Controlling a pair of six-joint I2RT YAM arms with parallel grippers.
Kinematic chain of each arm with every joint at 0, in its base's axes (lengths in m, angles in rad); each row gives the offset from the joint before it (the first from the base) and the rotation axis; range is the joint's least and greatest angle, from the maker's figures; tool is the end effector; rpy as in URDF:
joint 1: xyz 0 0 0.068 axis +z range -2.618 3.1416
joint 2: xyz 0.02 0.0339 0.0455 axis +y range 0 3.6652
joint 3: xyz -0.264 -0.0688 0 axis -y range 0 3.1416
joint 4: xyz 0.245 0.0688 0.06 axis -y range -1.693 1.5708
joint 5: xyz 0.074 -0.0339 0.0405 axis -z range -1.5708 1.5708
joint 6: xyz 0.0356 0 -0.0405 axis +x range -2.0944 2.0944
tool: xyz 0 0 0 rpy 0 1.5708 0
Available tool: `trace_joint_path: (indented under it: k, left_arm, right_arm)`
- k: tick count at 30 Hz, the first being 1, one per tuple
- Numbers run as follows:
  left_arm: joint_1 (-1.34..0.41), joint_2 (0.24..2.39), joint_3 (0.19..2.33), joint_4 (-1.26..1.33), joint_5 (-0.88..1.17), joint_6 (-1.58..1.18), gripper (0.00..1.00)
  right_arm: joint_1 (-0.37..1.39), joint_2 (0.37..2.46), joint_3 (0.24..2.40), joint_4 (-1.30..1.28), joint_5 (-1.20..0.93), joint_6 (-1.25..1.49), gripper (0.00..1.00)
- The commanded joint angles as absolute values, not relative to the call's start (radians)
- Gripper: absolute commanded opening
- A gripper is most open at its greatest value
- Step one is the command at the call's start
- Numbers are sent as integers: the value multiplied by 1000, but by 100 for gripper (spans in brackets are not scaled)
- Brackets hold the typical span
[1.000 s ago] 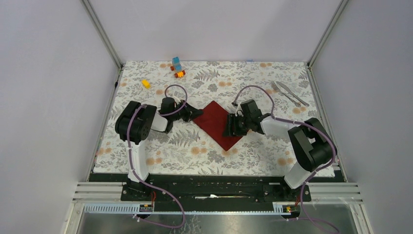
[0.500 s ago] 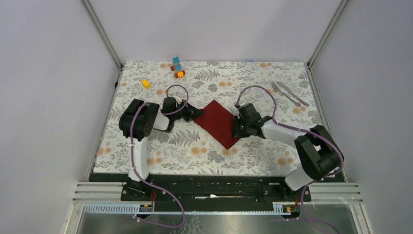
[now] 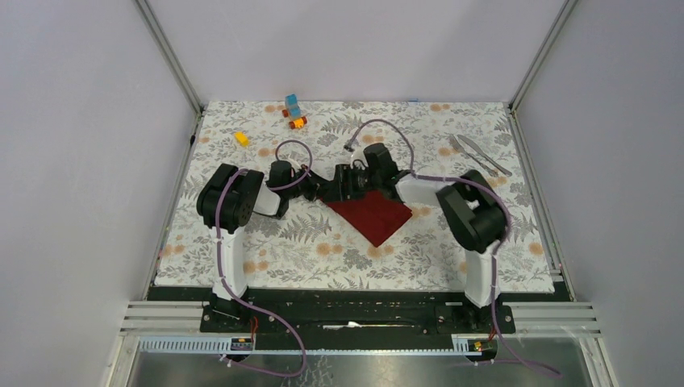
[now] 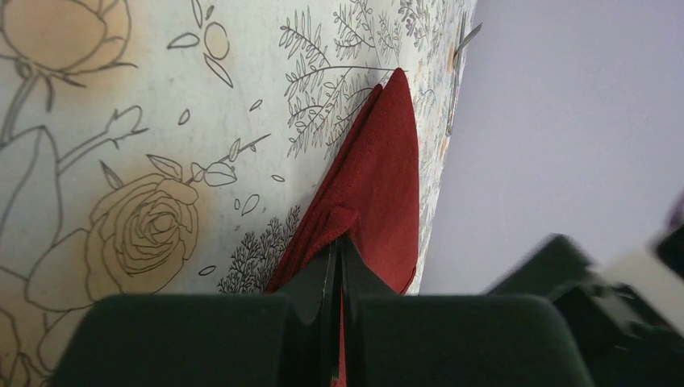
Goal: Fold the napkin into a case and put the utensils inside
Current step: Smooth out the 2/3-rectangle-folded napkin at the center of the board, then move the right arm to the center of the board with the 2/3-rectangle-folded napkin.
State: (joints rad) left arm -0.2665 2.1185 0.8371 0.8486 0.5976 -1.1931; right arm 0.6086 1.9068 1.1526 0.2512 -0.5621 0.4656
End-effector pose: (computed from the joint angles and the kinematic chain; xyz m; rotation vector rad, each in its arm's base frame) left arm 0.3601 -0.1191 0.0778 -0.6032 2.1898 -1.4619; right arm 0.3320 0.2545 0.1885 -0.5311 2.1653 1.2098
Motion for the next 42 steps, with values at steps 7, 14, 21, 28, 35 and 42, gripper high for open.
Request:
trace_joint_path:
  k: [7,14,21,28,35,42]
  left_arm:
    - [-257,2139,854,823,583,-1149,0]
    - [-251,2150,856,821,584,-1146,0]
    - [-249,2168,868,813,588,-1138,0]
    - [-248,2161,889,777,592,-1118,0]
    - [-250,2099,930,665,608,-1061,8]
    - [-252,1925,957,536,637,-1006,48]
  right_arm:
    - [604,2146,1239,485,-882,590,67]
    - [576,2074,1032,523,-882,608,67]
    - [526,1896,739,539,-874,627,68]
    - [502,1697,414,503,-827,665,70]
    - [468,1274,503,89,-675,566,80]
    - [346,1413,829,-84,-546,464,86]
